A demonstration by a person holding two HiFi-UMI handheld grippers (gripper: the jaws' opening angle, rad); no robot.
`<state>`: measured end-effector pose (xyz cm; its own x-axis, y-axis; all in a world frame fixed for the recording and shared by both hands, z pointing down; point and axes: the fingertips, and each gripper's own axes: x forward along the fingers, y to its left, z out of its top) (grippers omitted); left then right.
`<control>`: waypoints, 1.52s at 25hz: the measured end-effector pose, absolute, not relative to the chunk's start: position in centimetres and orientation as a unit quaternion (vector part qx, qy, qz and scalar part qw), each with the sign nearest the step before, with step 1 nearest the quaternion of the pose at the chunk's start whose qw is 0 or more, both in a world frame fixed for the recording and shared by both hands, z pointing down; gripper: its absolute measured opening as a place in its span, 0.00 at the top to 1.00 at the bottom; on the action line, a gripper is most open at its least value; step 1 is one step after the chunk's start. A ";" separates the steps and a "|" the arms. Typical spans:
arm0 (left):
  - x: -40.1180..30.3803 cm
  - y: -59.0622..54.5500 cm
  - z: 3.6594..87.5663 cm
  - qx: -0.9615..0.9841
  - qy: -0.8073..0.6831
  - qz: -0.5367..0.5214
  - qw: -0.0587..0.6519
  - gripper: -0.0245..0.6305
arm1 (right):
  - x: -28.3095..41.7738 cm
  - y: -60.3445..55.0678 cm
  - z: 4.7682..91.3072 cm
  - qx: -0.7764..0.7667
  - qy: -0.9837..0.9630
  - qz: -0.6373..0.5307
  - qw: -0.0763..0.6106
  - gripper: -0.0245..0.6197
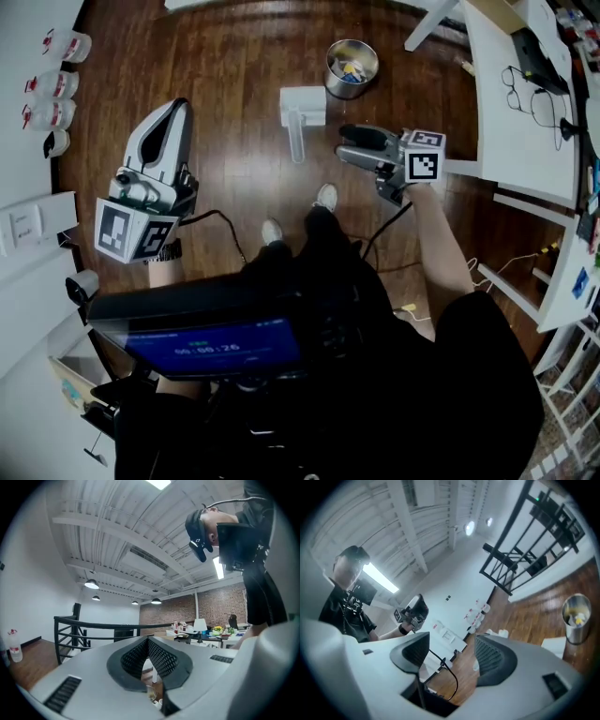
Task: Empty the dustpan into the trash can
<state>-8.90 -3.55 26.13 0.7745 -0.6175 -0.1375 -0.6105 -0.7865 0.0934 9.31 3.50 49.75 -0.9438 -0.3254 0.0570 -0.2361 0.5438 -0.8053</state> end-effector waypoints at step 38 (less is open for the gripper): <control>-22.8 14.9 19.3 0.963 -0.234 -0.124 -0.044 0.96 | -11.7 18.1 24.1 -0.292 0.950 -0.100 -0.039 0.63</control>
